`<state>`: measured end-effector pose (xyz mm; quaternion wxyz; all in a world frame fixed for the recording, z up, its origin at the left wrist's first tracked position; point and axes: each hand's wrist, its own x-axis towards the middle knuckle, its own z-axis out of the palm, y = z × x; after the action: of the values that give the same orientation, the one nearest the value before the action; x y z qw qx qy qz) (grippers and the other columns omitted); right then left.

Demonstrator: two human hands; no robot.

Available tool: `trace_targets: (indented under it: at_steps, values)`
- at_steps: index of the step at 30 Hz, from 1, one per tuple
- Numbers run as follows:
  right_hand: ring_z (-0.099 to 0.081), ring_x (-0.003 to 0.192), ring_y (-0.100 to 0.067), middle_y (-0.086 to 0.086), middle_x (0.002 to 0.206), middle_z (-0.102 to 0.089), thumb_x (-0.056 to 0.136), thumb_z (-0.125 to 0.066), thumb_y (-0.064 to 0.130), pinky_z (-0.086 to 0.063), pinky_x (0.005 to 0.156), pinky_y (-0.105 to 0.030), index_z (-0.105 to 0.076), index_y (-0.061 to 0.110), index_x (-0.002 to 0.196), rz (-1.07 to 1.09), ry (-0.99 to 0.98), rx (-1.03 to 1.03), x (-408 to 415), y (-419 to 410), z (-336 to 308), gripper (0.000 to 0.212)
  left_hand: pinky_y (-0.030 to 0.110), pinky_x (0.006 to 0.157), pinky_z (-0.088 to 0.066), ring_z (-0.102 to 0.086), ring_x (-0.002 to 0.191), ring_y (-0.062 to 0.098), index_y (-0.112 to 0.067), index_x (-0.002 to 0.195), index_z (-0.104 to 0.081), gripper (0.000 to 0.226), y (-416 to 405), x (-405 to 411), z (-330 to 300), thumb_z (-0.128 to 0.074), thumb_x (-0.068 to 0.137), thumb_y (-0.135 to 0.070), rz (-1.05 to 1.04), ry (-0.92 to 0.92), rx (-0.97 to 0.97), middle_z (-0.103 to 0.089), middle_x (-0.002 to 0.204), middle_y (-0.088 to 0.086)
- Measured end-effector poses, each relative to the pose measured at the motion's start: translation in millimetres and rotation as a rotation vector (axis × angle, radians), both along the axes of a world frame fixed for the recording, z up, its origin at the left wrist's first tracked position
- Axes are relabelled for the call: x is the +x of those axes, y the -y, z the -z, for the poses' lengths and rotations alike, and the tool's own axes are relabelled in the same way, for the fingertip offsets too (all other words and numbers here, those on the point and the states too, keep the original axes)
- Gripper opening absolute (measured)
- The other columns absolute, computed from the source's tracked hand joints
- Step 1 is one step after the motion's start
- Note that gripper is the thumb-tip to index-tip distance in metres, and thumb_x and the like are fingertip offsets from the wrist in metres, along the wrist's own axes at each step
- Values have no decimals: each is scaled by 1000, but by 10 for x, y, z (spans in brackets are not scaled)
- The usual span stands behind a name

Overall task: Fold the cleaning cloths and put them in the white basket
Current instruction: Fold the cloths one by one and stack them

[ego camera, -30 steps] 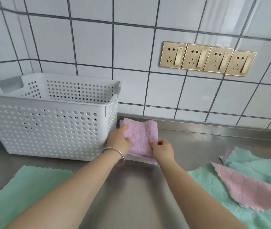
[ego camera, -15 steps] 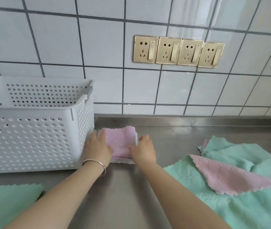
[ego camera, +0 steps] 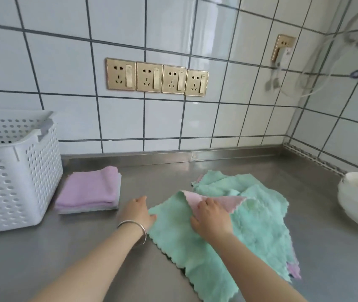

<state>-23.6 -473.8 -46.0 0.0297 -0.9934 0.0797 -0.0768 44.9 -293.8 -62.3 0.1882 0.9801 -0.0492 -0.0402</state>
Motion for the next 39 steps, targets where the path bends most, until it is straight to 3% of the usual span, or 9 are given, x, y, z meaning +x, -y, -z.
trace_targets:
  at_steps: [7, 12, 14, 17, 20, 27, 30, 34, 39]
  values:
    - [-60, 102, -25, -10, 115, -62, 89, -39, 1, -48, 76, -32, -58, 8, 113, 28, 18, -20, 53, 146, -13, 32, 28, 98, -42, -51, 124, 24, -20, 131, -50, 56, 34, 76, 5, -59, 82, -47, -62, -110, -32, -54, 136, 4]
    - [-48, 68, -28, -4, 70, -59, 91, -39, 14, -44, 69, -33, -57, 15, 81, 191, 214, 487, 34, 336, -284, 20, 27, 106, -37, -48, 127, 24, -12, 136, -45, 61, -119, -79, -297, -62, 84, -38, -79, -136, -389, -49, 142, 6]
    - [-46, 65, -27, -2, 60, -49, 90, -44, 14, -38, 55, -30, -56, 10, 77, 179, 292, 690, -2, 347, -522, 18, 31, 100, -44, -57, 113, 23, -13, 127, -51, 55, -275, -187, -527, -63, 81, -40, -49, -109, -542, -57, 130, 0]
    - [-42, 61, -22, -6, 60, -49, 89, -51, 16, -32, 48, -25, -58, 16, 66, 82, 423, 750, -57, 294, -1007, 23, 42, 93, -51, -63, 97, 27, -25, 97, -60, 16, -598, -312, -909, -63, 83, -33, 15, -6, -712, -65, 105, 5]
    - [-46, 59, -15, -6, 68, -58, 88, -57, 23, -37, 46, -21, -67, 17, 79, -19, 536, 812, -71, 170, -1477, 14, 40, 85, -51, -66, 88, 25, -25, 82, -64, 4, -1003, -396, -1348, -64, 85, -28, 14, 141, -804, -70, 91, 3]
    - [-52, 75, -23, -15, 84, -65, 89, -58, 22, -42, 60, -25, -71, 9, 96, -151, 518, 874, 219, -452, -1884, 20, 34, 84, -47, -59, 86, 24, -3, 100, -63, 37, -1667, -360, -2031, -57, 88, -38, -164, 363, -689, -64, 91, 11]
    - [-50, 63, -13, -4, 73, -60, 90, -58, 21, -36, 41, -8, -67, 13, 88, -244, 614, 972, 130, -636, -2003, 12, 41, 86, -51, -61, 84, 28, -15, 84, -62, 24, -1877, -555, -2193, -56, 88, -38, -150, 459, -715, -66, 83, 13]
    - [-49, 60, -3, 3, 68, -58, 90, -59, 18, -35, 47, -6, -64, 16, 82, -356, 588, 978, -234, -699, -1885, 10, 52, 86, -53, -67, 87, 38, -23, 95, -64, 31, -2141, -1034, -2021, -50, 86, -49, -54, 449, -521, -68, 96, 27]
    - [-39, 58, -3, -9, 70, -50, 89, -61, 13, -32, 47, -11, -61, -12, 83, -396, 247, 858, -769, -549, -1062, 26, 18, 70, -45, -55, 71, 12, -31, 96, -65, 25, -2401, -1717, -1195, -48, 88, -48, 58, 248, -334, -69, 81, 2]
